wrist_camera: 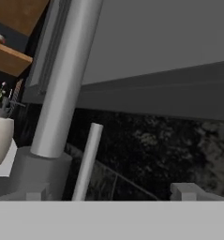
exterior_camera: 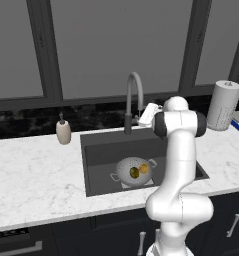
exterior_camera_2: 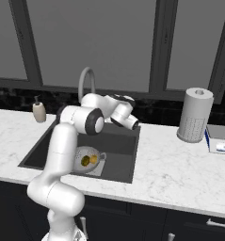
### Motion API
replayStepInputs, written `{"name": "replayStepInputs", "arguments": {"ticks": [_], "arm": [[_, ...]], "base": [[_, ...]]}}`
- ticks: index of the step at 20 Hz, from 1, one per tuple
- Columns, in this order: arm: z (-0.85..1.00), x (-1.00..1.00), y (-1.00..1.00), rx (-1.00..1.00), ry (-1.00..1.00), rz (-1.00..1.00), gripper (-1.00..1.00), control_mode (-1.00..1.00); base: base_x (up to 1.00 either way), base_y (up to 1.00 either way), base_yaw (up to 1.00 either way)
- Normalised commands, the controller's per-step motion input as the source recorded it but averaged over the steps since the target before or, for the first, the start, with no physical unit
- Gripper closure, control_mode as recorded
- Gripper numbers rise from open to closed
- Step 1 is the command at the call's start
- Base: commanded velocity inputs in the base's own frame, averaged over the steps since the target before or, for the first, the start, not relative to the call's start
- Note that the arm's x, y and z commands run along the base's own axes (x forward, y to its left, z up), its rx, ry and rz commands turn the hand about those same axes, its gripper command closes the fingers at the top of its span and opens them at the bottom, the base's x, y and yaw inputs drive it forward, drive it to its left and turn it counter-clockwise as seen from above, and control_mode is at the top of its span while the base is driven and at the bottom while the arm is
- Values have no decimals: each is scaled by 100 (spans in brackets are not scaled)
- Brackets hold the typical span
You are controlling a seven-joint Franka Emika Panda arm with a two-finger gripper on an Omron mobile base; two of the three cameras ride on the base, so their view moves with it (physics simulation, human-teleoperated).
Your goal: Put the colander in the sink, put the kiwi, kiwi in the colander, and turn on the sink faucet and pour water over the colander.
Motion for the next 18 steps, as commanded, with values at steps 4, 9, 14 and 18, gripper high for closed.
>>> {"name": "replayStepInputs", "arguments": {"ticks": [4,9,14,18], "arm": [[0,20,-9,6,2,-1,-100,-100],[0,5,-8,7,0,0,-100,-100],[0,9,-2,7,0,0,-100,-100],[0,13,0,5,1,0,-100,-100]], "base": [[0,0,0],[0,0,0],[0,0,0],[0,0,0]]}}
